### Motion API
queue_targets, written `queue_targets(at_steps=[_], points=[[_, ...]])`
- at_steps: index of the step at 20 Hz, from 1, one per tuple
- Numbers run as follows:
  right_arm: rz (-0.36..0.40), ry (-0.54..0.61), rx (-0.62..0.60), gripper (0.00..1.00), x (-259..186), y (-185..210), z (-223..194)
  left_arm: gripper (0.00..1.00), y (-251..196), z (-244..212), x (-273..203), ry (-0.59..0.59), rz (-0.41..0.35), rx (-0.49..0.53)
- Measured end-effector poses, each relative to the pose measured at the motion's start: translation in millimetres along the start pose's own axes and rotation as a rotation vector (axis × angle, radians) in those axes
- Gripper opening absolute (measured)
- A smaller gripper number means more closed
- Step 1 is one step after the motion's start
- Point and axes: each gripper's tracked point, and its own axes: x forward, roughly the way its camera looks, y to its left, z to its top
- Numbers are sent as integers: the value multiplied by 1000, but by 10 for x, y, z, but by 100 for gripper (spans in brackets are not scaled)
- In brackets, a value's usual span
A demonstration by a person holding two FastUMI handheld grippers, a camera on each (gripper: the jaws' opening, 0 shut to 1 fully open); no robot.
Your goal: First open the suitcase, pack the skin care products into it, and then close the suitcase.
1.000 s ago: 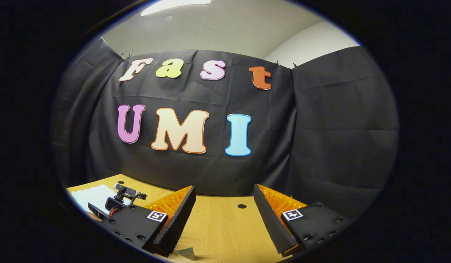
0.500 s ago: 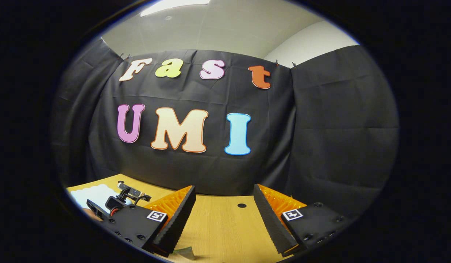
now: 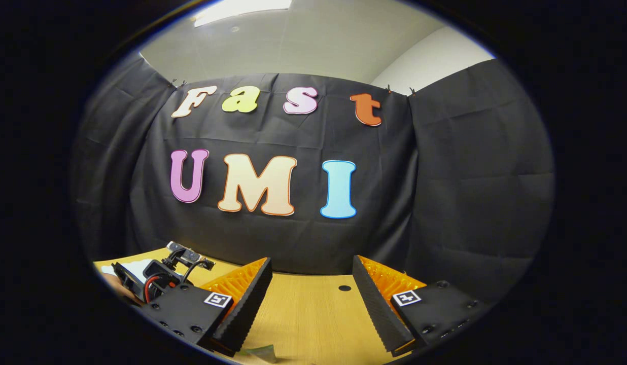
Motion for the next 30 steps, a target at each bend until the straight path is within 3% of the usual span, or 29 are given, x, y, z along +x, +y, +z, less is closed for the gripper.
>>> queue_targets(at_steps=[6,12,20,30], points=[[19,-7,31,99,40,55,-3,1,102,278,-361,-59,0,-14],[59,-20,41,99,91,212,31,1,523,680,-805,-138,36,10],[82,-21,37,99,113,374,42,1,1333,1037,-1296,-274,168,2],[89,-17,38,99,98,693,22,1,2405,1128,-1683,-394,310,-107]])
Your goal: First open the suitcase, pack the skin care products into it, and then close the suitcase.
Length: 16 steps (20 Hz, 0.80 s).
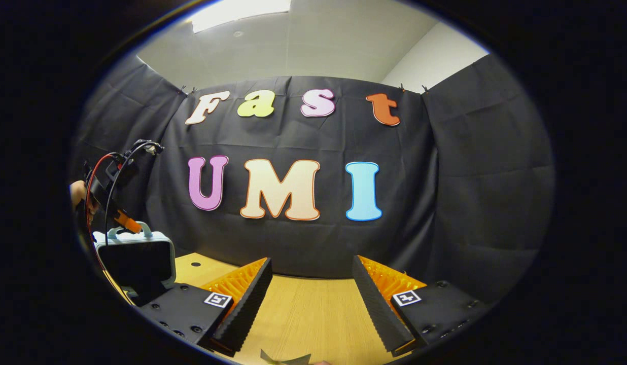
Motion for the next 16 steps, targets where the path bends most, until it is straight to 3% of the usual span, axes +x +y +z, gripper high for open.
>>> queue_targets(at_steps=[6,16], points=[[-3,-5,5,98,12,294,-23,1,667,14,100,-65,90,-36],[-63,-29,-12,99,43,711,16,0,1703,-432,545,-4,163,-112]])
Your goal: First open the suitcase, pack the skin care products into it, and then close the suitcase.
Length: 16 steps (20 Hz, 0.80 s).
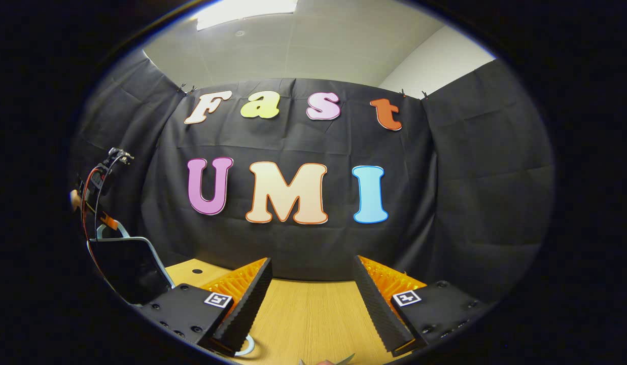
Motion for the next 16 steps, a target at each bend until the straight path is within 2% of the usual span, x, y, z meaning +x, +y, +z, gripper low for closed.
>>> queue_targets(at_steps=[6,12,14,16], points=[[5,12,-33,100,14,235,-20,0,393,-370,386,60,19,-44],[-1,20,-53,98,-4,286,-27,2,614,-676,615,75,46,-47],[-5,22,-55,98,-3,274,-23,5,704,-764,647,84,76,-48],[-9,21,-55,98,-7,259,-10,14,849,-747,667,56,128,-37]])
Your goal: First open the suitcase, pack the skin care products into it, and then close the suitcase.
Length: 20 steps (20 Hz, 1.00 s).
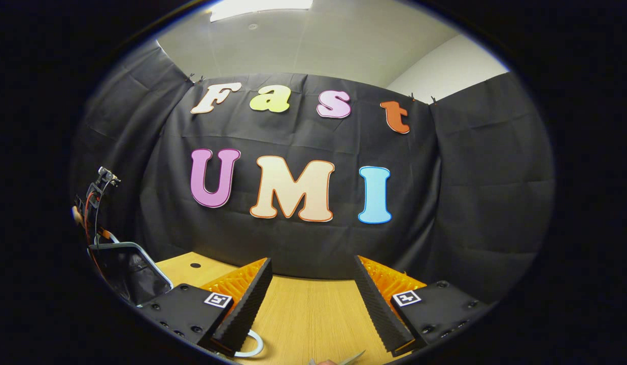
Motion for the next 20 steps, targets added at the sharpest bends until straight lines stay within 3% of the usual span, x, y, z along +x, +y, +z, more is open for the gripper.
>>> queue_targets(at_steps=[1,2,6,10,15,17,18,19,20], points=[[-2,0,-1,98,1,-10,0,22,-6,45,-15,-25,-2,-6],[-1,-1,0,98,-1,-19,-1,23,-43,143,-102,-57,-4,-10],[-4,-5,13,98,38,-84,8,68,-201,435,-300,-172,-4,-47],[23,-44,56,98,78,-190,186,69,-401,623,-720,-288,-11,-106],[62,-66,54,98,70,-422,271,81,-815,777,-1371,-392,-40,-124],[78,-69,55,98,57,-514,270,81,-1081,825,-1556,-417,-72,-125],[84,-71,58,98,52,-568,280,87,-1210,853,-1656,-428,-85,-125],[92,-71,63,98,41,-610,282,81,-1337,868,-1745,-435,-103,-123],[100,-72,64,98,25,-648,264,81,-1474,883,-1831,-441,-120,-121]])
